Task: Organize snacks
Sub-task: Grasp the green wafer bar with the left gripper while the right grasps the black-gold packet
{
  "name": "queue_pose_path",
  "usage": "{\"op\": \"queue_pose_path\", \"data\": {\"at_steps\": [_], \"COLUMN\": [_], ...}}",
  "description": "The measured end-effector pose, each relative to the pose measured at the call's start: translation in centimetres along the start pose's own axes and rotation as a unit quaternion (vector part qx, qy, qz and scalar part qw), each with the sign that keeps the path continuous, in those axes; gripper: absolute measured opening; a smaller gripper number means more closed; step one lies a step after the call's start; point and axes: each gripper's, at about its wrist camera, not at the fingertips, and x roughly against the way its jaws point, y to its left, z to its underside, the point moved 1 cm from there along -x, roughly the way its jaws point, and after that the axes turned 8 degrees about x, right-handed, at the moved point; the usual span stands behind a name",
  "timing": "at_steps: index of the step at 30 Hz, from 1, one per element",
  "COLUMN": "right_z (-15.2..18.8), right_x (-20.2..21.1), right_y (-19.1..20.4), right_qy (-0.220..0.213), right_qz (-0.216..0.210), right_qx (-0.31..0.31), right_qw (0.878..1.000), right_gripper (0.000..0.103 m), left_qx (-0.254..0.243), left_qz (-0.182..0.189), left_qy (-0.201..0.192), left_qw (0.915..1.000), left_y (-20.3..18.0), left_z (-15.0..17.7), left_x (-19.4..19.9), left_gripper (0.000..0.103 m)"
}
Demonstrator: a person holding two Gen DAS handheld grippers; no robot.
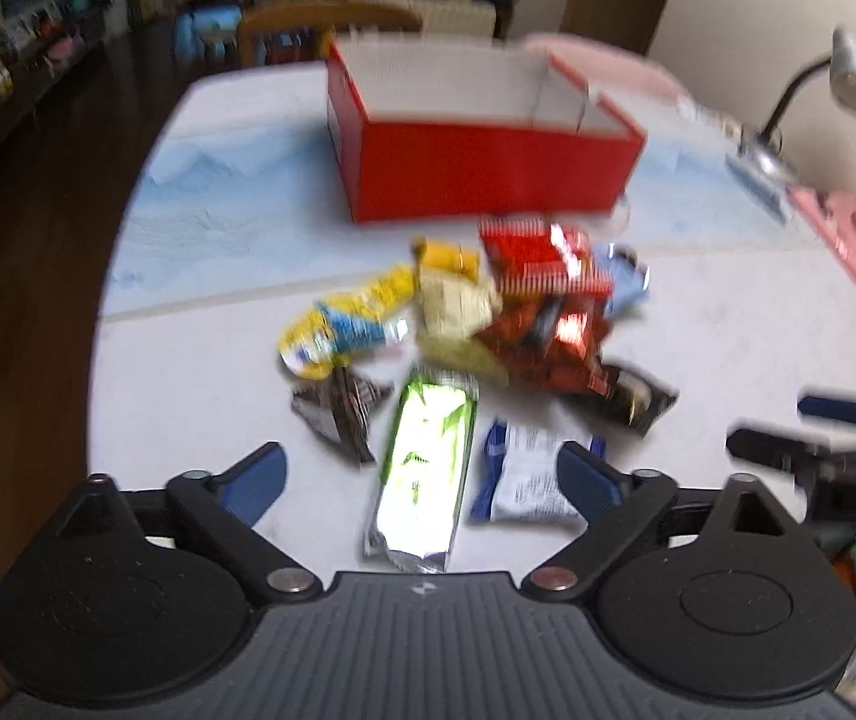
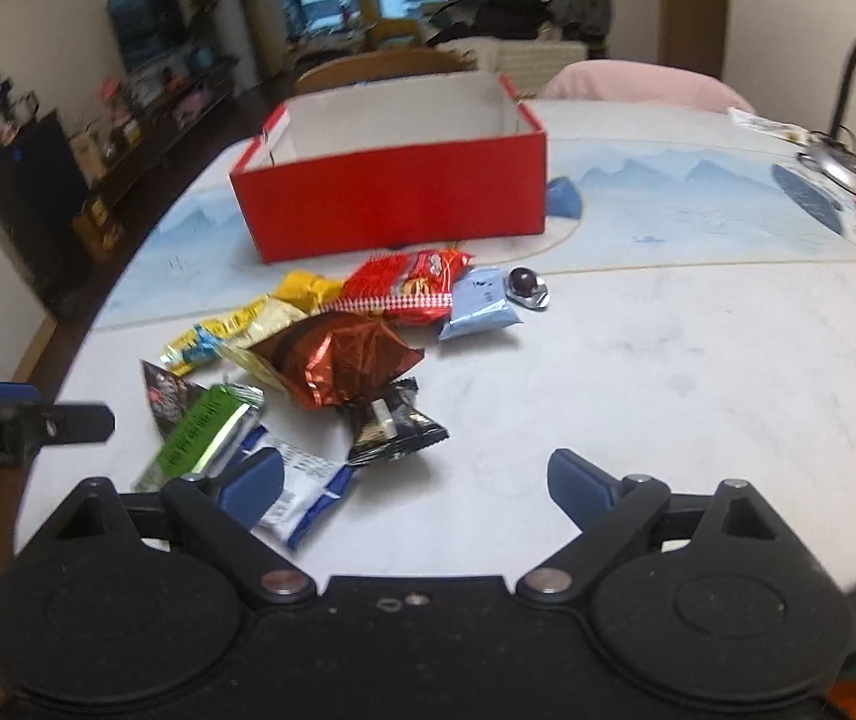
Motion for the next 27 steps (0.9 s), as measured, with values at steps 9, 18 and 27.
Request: {"op": "queue_pose_path", "data": {"at_steps": [9, 18, 27], "right_z": [-1.7, -3.7, -3.4], "right_x": [-6.0, -9.7, -11.5], "right_y": [-1.4, -0.2, 0.1], "right_qy": [0.043, 0.069, 0.102], "right_qz": [-0.051, -0.098, -0.107], "right_qx": [0.066, 0.108, 0.097], "right_qw": [0.996, 0.987, 0.984], "right_gripper": [0.076, 0.063, 0.050], "left_qx": [-0.005, -0.020, -0.018], "left_qz": [-0.023, -0.019, -0.011], "left_qy": [0.048, 0.086, 0.110], "left_qw": [0.9986, 0.9959, 0.9937], "left_y": [-0.4, -0.6, -0.2], "left_z": [0.2, -0.4, -1.0], "left_x": [-4.6, -7.4, -9.2], "left_gripper": [0.070, 0.057, 0.049]}}
